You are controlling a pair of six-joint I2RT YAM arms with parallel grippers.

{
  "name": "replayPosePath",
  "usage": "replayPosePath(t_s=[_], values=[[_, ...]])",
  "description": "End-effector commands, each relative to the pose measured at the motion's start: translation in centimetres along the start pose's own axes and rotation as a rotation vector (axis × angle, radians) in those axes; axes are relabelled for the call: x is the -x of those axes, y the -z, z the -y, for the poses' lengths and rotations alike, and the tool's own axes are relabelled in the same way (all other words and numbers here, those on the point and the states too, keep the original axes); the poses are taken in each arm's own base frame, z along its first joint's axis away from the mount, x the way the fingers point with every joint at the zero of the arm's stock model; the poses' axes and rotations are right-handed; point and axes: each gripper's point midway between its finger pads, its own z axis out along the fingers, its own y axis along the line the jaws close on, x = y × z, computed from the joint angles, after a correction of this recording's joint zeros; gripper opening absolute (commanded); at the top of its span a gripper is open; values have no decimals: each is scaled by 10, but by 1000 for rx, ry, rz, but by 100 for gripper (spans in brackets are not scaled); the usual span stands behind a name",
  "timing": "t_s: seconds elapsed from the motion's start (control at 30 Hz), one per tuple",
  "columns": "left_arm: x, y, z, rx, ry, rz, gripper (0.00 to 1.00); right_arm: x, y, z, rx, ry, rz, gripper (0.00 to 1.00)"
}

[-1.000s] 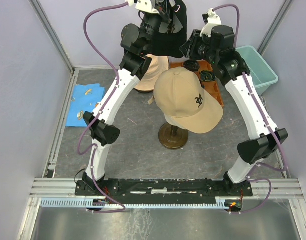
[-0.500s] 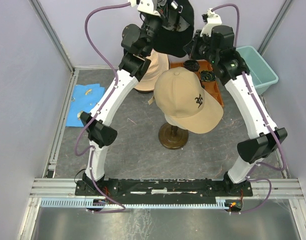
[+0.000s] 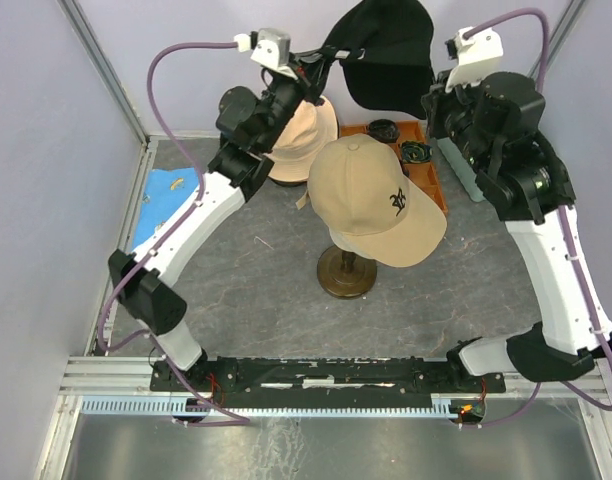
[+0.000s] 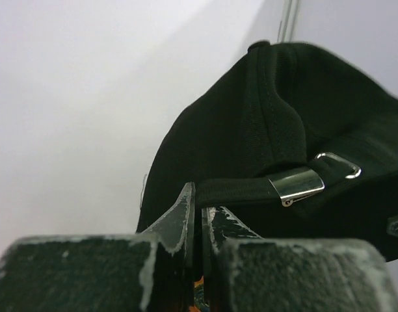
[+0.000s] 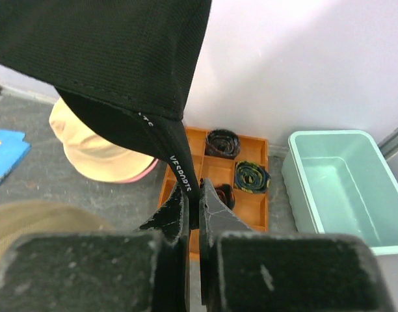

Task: Stack the hats
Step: Adjust the hat.

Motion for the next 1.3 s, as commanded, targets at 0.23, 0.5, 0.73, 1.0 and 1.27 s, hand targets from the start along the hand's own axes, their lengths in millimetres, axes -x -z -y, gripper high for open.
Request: replayPosePath(t_s=[0.23, 0.5, 0.73, 1.0, 1.27], values=[[101, 63, -17, 49, 87, 188, 16, 21, 77, -14, -410, 437, 38, 0], [91, 88, -22, 61, 102, 147, 21, 35, 109, -37, -534, 617, 21, 0], [49, 110, -24, 56, 143, 61, 22, 32, 116, -64, -549, 789, -5, 0], [26, 115, -40, 54, 151, -11, 22, 28, 129, -82, -499, 880, -17, 0], [12, 120, -44, 30, 166, -66, 23, 38, 150, -42, -493, 809, -21, 0]])
